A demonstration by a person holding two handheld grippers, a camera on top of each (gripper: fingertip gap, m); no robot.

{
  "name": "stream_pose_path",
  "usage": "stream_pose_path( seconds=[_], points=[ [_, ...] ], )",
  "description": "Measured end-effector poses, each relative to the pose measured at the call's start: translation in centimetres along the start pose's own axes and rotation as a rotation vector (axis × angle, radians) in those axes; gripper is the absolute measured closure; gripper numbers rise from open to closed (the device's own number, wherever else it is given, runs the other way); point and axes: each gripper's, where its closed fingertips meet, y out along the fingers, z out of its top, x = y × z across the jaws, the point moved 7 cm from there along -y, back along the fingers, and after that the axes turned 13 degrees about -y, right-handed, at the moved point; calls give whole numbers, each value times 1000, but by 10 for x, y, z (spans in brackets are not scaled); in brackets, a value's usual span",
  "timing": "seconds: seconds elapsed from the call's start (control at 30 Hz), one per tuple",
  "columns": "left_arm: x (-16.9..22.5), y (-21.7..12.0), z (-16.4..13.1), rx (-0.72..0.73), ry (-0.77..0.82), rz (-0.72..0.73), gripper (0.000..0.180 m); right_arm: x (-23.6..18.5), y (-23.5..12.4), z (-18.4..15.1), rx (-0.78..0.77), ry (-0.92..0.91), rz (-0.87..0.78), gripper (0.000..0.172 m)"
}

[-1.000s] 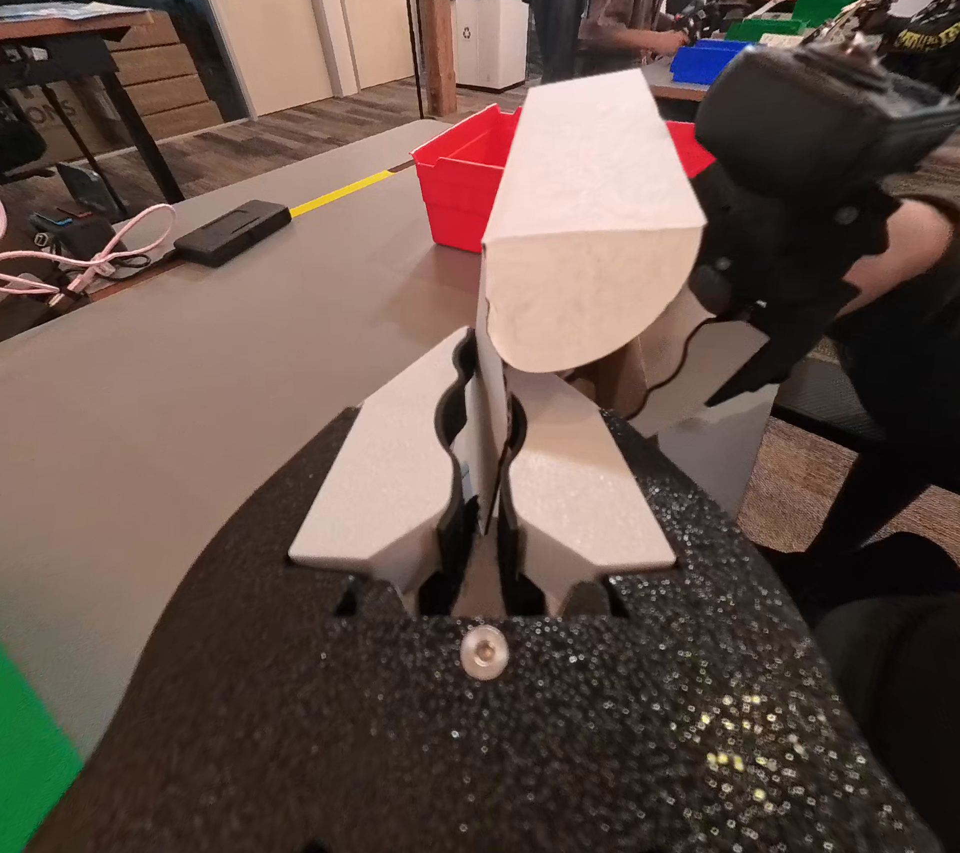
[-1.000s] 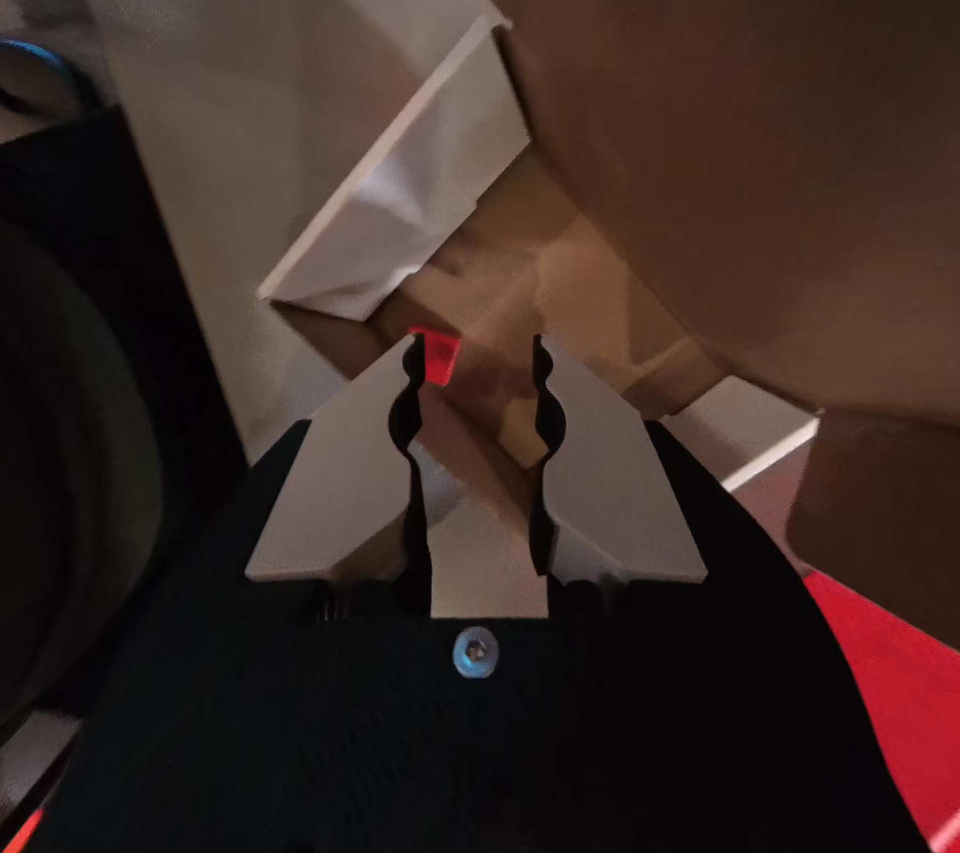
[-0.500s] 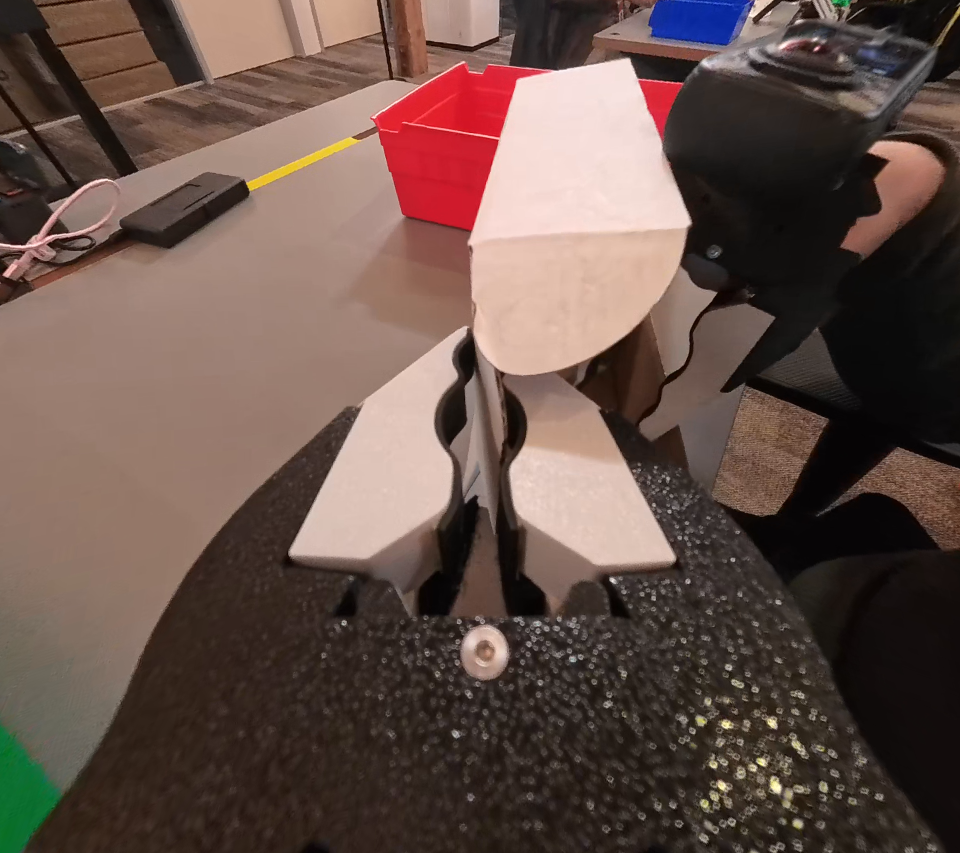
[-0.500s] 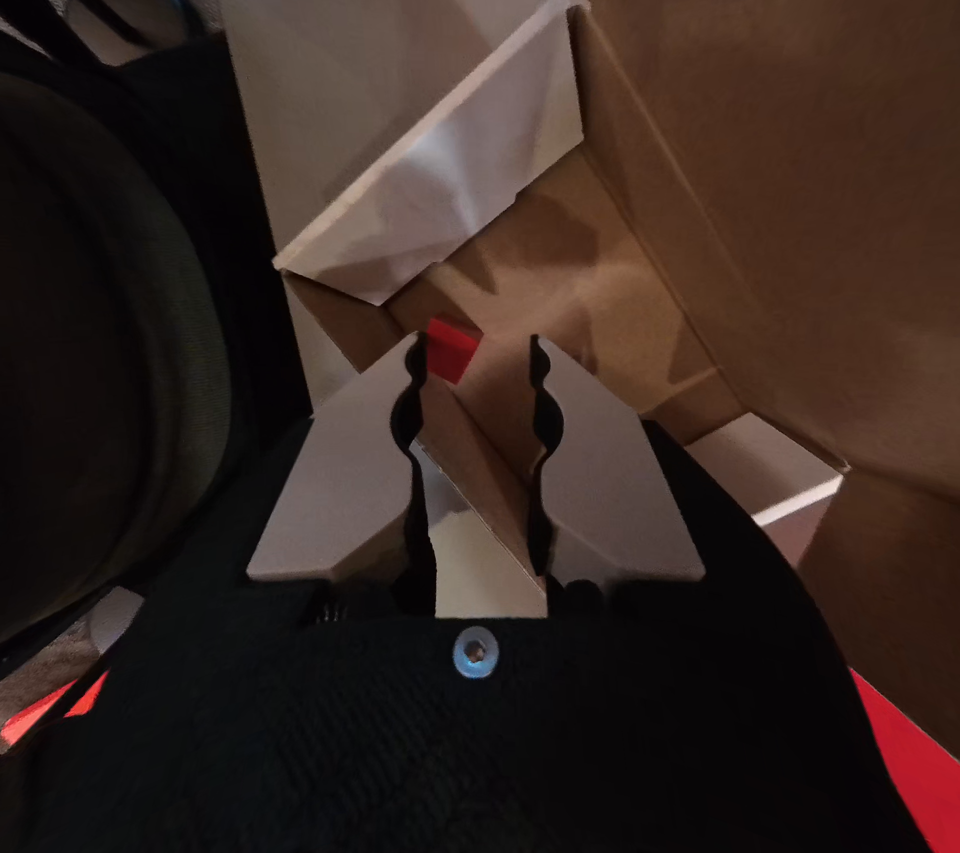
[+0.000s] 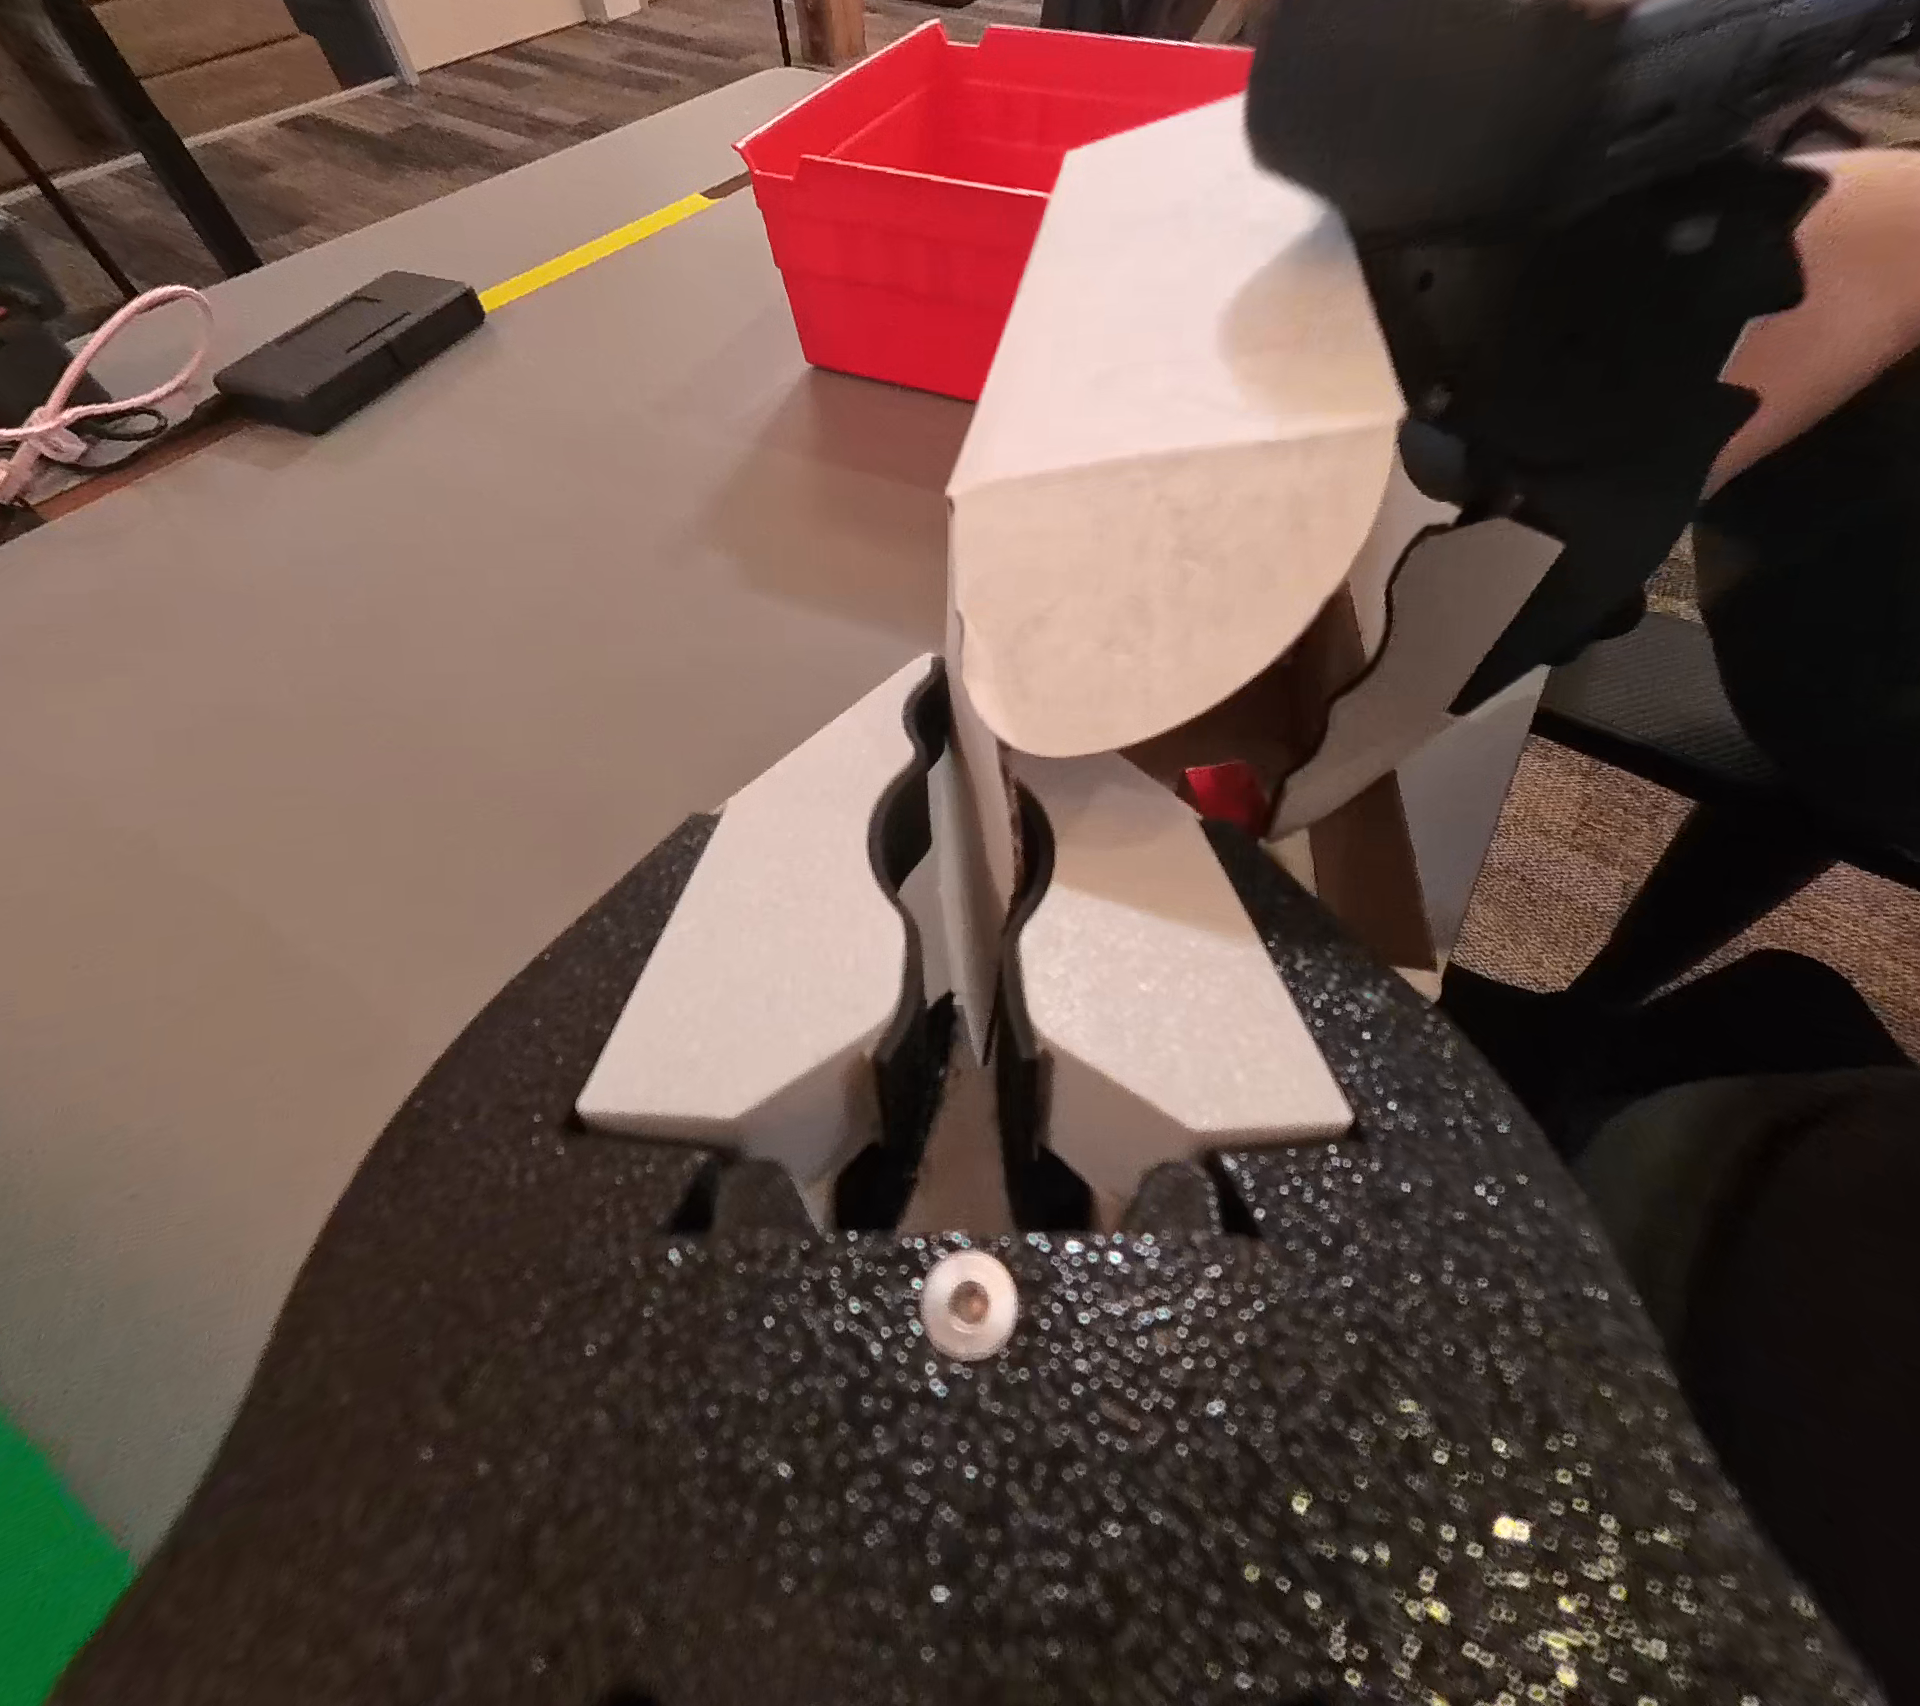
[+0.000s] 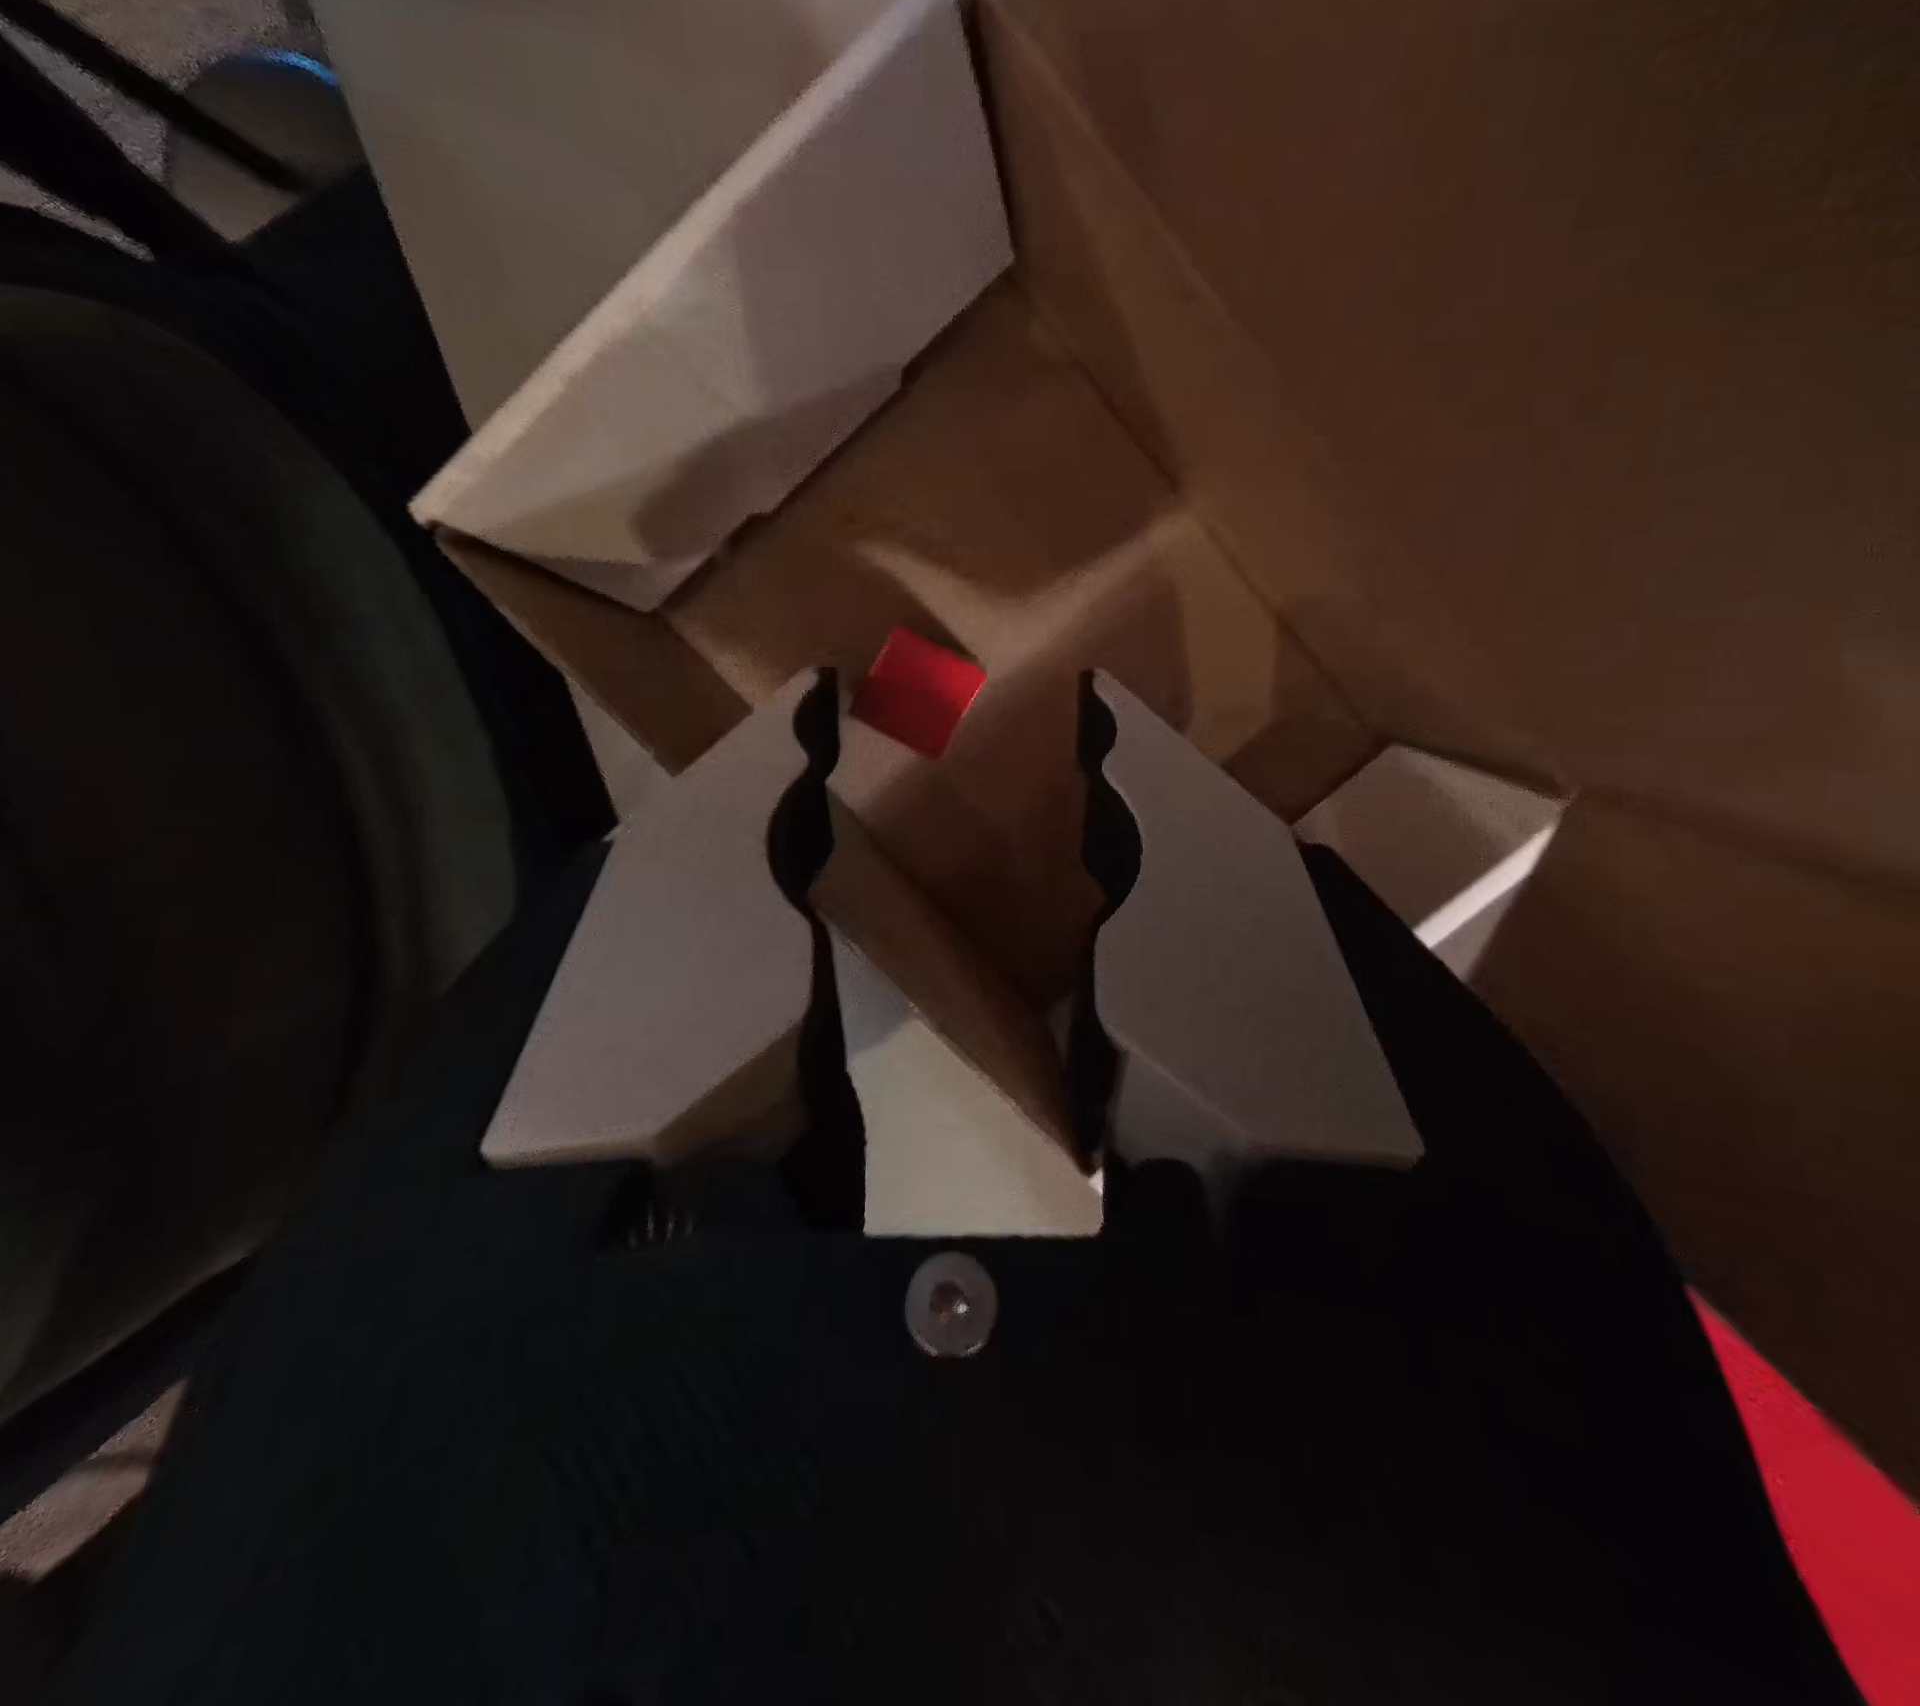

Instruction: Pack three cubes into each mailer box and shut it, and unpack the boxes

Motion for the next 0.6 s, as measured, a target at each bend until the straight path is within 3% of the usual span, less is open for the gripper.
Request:
stream_pose_path(
  seconds=[0.1, 0.37, 0.6],
  points=[
    [0, -1, 0, -2, -3, -4, 179, -4, 5, -2, -27, 14, 51, 128],
    [2, -1, -2, -12, 20, 8, 178, -12, 5, 3, -73, -53, 44, 152],
    [-4, 3, -6, -26, 6, 12, 178, -13, -14, 2, -17, -100, -18, 153]
  ],
)
